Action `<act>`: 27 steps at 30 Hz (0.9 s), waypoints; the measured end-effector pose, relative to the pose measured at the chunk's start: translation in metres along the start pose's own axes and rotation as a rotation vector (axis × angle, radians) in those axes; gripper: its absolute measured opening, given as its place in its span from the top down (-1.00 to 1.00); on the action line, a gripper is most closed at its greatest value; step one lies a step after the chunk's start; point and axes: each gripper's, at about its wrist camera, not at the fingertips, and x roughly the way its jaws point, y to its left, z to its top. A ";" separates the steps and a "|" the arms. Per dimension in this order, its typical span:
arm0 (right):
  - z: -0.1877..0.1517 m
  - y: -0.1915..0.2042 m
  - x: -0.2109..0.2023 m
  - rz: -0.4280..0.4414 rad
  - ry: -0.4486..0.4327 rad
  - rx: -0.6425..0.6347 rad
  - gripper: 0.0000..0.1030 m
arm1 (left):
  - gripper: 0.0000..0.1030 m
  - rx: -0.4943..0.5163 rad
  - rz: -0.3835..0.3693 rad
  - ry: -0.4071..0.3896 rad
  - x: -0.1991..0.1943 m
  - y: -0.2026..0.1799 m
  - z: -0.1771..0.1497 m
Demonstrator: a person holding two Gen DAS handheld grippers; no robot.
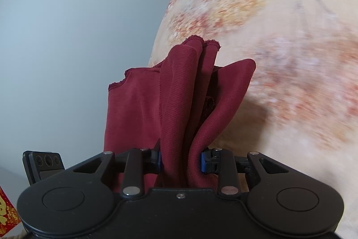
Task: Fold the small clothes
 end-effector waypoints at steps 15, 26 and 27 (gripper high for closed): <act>-0.014 -0.036 0.057 -0.165 0.068 0.061 0.08 | -0.24 -0.050 0.048 0.084 0.030 0.089 -0.013; -0.032 0.032 -0.011 -0.316 -0.050 -0.064 -0.72 | -0.99 -0.027 0.055 0.051 -0.026 0.057 -0.017; -0.034 0.042 -0.015 -0.311 -0.057 -0.077 -0.73 | -0.99 -0.028 0.052 0.047 -0.032 0.052 -0.017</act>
